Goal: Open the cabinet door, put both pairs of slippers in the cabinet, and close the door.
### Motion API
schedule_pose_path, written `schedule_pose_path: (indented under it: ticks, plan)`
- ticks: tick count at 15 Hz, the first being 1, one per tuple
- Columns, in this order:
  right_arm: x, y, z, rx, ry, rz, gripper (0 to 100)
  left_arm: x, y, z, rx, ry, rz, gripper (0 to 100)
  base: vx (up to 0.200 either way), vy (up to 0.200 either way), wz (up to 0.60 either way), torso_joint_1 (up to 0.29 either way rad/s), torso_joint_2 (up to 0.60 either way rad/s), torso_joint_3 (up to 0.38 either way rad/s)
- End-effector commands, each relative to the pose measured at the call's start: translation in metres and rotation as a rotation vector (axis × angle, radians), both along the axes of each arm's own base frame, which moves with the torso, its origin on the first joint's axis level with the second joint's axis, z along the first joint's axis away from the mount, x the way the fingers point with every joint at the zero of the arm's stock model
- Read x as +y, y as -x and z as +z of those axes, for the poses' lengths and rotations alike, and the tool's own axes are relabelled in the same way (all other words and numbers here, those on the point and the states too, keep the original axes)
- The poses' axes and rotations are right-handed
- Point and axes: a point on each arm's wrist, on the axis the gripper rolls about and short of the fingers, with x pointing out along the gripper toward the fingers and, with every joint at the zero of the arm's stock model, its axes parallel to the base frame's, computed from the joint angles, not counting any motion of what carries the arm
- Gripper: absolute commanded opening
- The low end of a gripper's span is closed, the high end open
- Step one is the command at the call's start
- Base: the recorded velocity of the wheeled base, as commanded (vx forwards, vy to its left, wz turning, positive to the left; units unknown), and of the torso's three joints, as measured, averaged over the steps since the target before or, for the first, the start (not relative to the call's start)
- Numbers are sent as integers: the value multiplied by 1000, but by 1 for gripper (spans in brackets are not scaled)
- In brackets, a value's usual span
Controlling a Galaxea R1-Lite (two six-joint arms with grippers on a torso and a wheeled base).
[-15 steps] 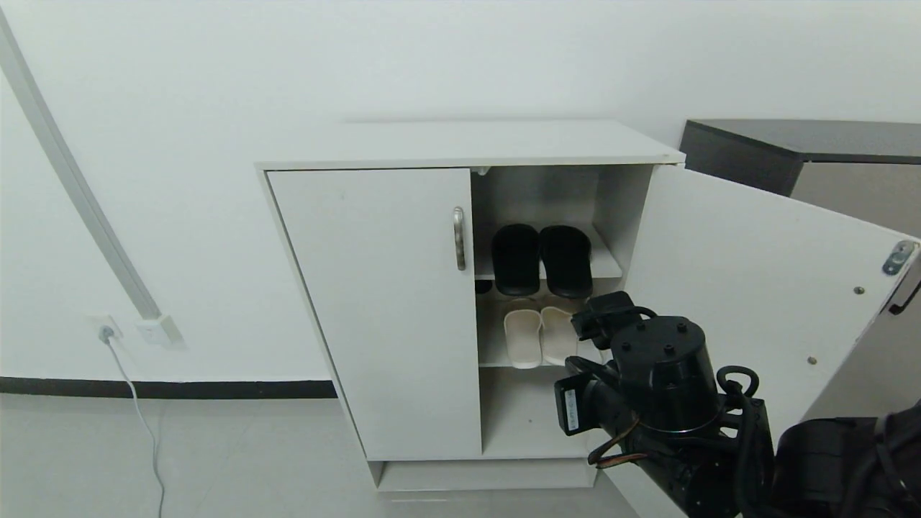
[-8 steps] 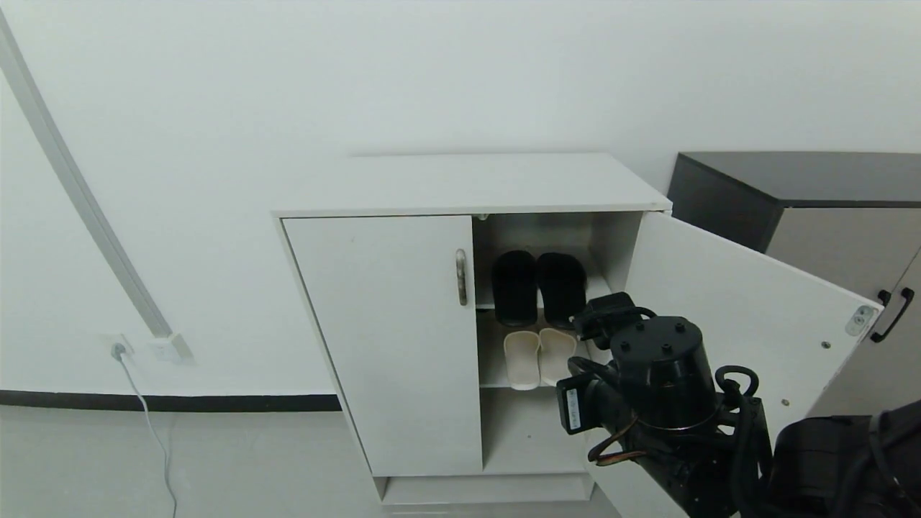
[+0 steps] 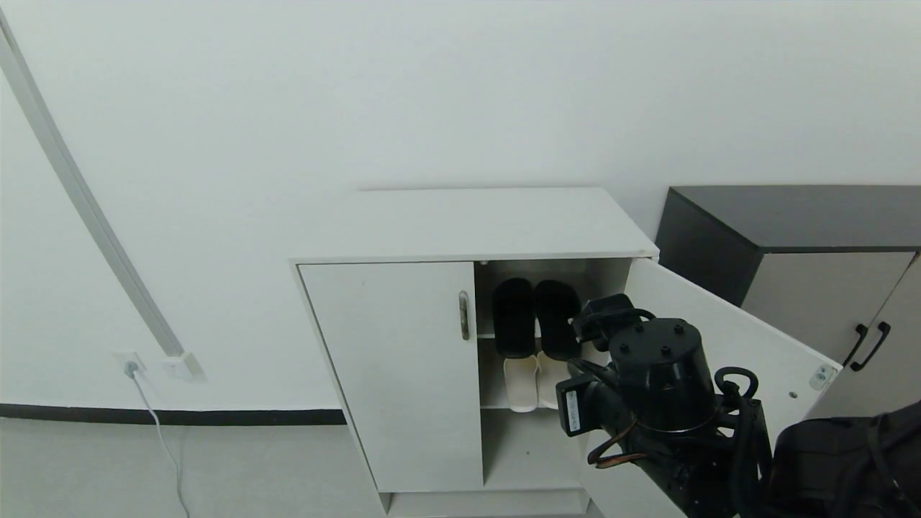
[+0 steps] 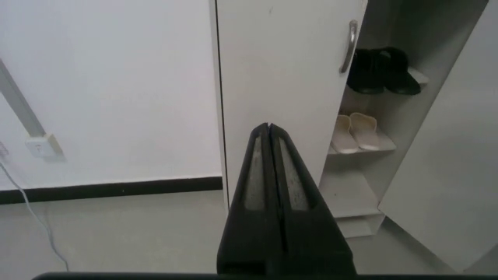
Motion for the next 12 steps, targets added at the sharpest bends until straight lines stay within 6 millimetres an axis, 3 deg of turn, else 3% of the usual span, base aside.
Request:
schedule_pose_path:
  ticks: [1, 12]
  plan:
    - [0, 0, -1, 1, 2, 0, 0, 0, 0, 0, 1, 1, 0, 0, 0, 0, 0, 217, -530, -315]
    - [0, 1, 0, 1, 2, 2, 0, 0, 0, 0, 1, 1, -1, 0, 0, 0, 0, 241, -563, -323]
